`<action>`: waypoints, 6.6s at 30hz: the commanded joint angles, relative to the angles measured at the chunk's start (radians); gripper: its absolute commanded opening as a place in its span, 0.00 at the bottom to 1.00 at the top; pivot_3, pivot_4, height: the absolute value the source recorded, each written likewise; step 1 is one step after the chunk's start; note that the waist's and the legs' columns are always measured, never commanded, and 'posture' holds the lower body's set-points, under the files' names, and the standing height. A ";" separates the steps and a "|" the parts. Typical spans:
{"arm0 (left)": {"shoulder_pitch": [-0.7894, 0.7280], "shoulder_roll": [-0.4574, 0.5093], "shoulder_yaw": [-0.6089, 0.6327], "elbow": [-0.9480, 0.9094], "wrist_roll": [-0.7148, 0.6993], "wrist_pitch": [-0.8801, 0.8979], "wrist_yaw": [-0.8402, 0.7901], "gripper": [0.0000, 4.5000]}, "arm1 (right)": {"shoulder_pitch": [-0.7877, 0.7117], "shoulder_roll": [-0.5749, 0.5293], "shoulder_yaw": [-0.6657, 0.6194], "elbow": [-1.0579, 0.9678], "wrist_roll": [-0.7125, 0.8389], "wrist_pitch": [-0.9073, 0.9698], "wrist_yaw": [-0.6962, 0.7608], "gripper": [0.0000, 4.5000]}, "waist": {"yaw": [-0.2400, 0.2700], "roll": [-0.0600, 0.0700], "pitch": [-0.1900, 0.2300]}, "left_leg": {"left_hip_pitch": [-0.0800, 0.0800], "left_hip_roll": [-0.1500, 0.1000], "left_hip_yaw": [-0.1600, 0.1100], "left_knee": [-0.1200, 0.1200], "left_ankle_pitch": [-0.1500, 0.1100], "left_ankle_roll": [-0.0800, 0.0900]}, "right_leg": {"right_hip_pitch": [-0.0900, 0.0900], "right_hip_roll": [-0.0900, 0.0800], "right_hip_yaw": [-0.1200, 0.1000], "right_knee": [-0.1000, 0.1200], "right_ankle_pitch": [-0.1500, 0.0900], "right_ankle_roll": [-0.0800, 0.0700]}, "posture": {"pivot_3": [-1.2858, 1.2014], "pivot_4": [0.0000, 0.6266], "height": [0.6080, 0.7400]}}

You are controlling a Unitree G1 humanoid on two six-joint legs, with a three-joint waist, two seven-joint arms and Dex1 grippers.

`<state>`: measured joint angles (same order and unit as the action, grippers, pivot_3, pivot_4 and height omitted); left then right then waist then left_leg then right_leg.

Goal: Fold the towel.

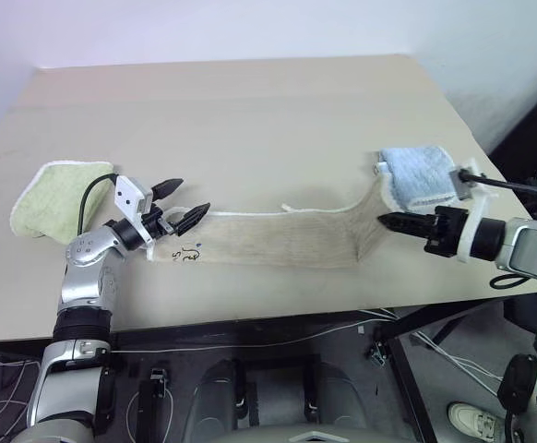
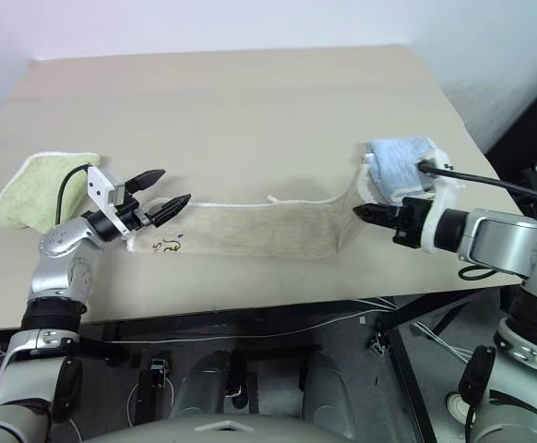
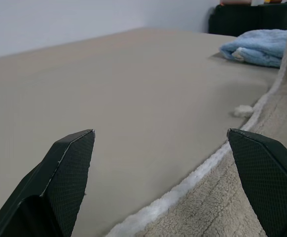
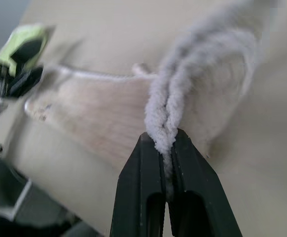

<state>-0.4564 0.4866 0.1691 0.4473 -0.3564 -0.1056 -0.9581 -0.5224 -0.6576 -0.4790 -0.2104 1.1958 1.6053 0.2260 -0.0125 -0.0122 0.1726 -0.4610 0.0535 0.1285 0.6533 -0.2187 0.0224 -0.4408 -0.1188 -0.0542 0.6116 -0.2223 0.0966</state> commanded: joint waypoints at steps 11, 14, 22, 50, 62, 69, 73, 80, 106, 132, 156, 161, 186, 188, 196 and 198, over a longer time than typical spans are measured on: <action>0.024 0.016 0.003 -0.099 -0.003 0.012 0.008 1.00 | -0.084 0.227 0.251 -0.029 -0.074 -0.122 0.026 0.00 | 0.000 0.000 0.000 | -0.001 0.000 0.000 0.000 0.000 0.000 | -0.001 0.000 0.000 0.001 0.001 0.002 | 0.52 0.24 1.00; 0.028 0.023 0.007 -0.098 0.002 0.008 0.011 1.00 | -0.065 0.226 0.302 -0.022 -0.113 -0.154 0.053 0.00 | -0.002 0.000 0.000 | 0.000 0.000 0.000 0.000 0.000 0.000 | -0.001 0.000 0.000 0.001 0.001 0.002 | 0.52 0.24 1.00; 0.026 0.022 0.009 -0.091 0.000 -0.006 0.023 1.00 | -0.058 0.230 0.351 0.004 -0.163 -0.202 0.119 0.00 | -0.002 0.000 0.000 | 0.000 0.000 0.000 0.000 0.000 0.000 | -0.001 0.000 0.000 0.002 0.001 0.002 | 0.52 0.24 1.00; -0.147 -0.147 -0.157 -0.307 -0.163 0.315 -0.057 0.51 | 0.027 0.275 0.343 -0.001 -0.466 -0.811 0.235 0.21 | -0.003 0.000 0.000 | 0.000 -0.001 0.000 0.004 0.000 0.000 | 0.002 0.001 -0.001 0.003 0.001 0.003 | 0.52 0.24 1.00; -0.059 -0.151 -0.323 -0.399 -0.109 0.354 -0.163 0.00 | 0.082 0.352 0.465 0.115 -0.674 -1.003 0.249 0.00 | -0.004 0.000 0.000 | 0.001 0.000 -0.001 0.006 0.000 0.000 | 0.002 0.002 -0.001 0.005 0.001 0.003 | 0.52 0.24 1.00; -0.015 -0.148 -0.396 -0.280 0.026 0.314 -0.122 0.00 | 0.112 0.373 0.538 0.231 -0.826 -1.115 0.235 0.00 | -0.001 0.000 0.000 | 0.000 0.000 -0.002 0.007 0.000 0.000 | 0.002 0.002 -0.001 0.005 0.000 0.000 | 0.52 0.24 1.00; -0.023 -0.175 -0.389 -0.218 0.036 0.322 -0.107 0.00 | 0.137 0.379 0.583 0.320 -0.909 -1.199 0.248 0.00 | -0.003 0.000 0.000 | 0.000 0.000 -0.002 0.008 0.000 0.000 | 0.002 0.001 -0.001 0.005 0.000 0.000 | 0.52 0.24 1.00; 0.001 -0.152 -0.393 -0.205 0.040 0.353 -0.160 0.00 | 0.130 0.373 0.618 0.406 -0.998 -1.277 0.265 0.00 | -0.006 0.000 -0.001 | 0.008 0.001 -0.002 0.008 0.000 -0.001 | 0.009 0.001 -0.001 0.006 -0.001 0.000 | 0.52 0.24 1.00; 0.107 0.105 0.288 -0.696 -0.411 1.073 0.445 1.00 | -0.046 0.223 0.639 0.090 -0.773 -1.040 0.643 0.88 | -0.007 0.001 0.001 | 0.005 0.004 -0.003 0.007 -0.001 -0.001 | 0.007 0.003 -0.002 0.004 -0.001 0.000 | 0.52 0.24 1.00; 0.371 -0.292 0.563 -0.794 -1.029 1.348 1.318 1.00 | -0.135 0.240 0.688 0.235 -0.875 -1.135 0.747 1.00 | 0.002 0.001 -0.001 | 0.005 0.005 -0.007 0.007 -0.002 -0.005 | 0.007 0.001 -0.002 0.004 -0.001 -0.002 | 0.52 0.24 1.00; 0.293 -0.150 0.310 -0.629 -1.346 1.123 1.401 1.00 | -0.093 0.246 0.691 0.186 -0.956 -1.164 0.646 1.00 | 0.051 0.006 -0.004 | 0.001 0.005 0.005 -0.007 -0.002 -0.004 | 0.004 -0.002 -0.003 -0.016 0.005 -0.011 | 0.52 0.24 1.00; 0.293 -0.115 0.300 -0.613 -1.339 1.080 1.380 0.87 | -0.098 0.253 0.695 0.202 -0.960 -1.186 0.638 1.00 | 0.049 0.006 -0.004 | 0.001 0.005 0.006 -0.006 -0.002 -0.005 | 0.004 0.000 -0.004 -0.016 0.005 -0.011 | 0.52 0.24 1.00; 0.093 0.204 0.101 -0.746 -1.108 1.098 0.673 0.00 | -0.120 0.263 0.445 0.148 -0.787 -1.017 0.505 1.00 | 0.000 0.004 -0.003 | -0.001 0.006 0.008 -0.007 0.002 -0.012 | 0.001 0.003 -0.004 -0.014 0.005 -0.010 | 0.52 0.24 1.00; 0.016 0.213 0.048 -0.705 -1.081 1.127 0.577 0.00 | -0.142 0.275 0.382 0.155 -0.763 -1.007 0.445 1.00 | 0.001 0.004 -0.003 | -0.001 0.006 0.008 -0.008 0.002 -0.012 | 0.001 0.003 -0.004 -0.014 0.005 -0.010 | 0.52 0.24 1.00; -0.217 0.118 -0.248 -0.549 -0.757 1.098 0.280 0.00 | -0.156 0.242 0.246 0.225 -0.871 -1.069 0.178 1.00 | 0.005 0.004 -0.002 | -0.001 0.006 0.008 -0.007 0.005 -0.010 | 0.002 0.004 -0.004 -0.014 0.006 -0.005 | 0.52 0.24 1.00; -0.251 0.084 -0.307 -0.496 -0.677 1.090 0.245 0.00 | -0.132 0.234 0.220 0.199 -0.876 -1.065 0.137 1.00 | 0.002 0.004 -0.002 | -0.002 0.006 0.008 -0.007 0.005 -0.010 | 0.002 0.004 -0.004 -0.014 0.006 -0.005 | 0.52 0.24 1.00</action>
<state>-0.6807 0.5830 -0.1036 -0.0705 -1.0971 0.9979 -0.6738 -0.6621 -0.4052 -0.2120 0.0279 0.3283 0.5593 0.4028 -0.0104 -0.0081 0.1702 -0.4626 0.0593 0.1370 0.6466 -0.2136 0.0127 -0.4390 -0.1144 -0.0579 0.5978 -0.2163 0.0920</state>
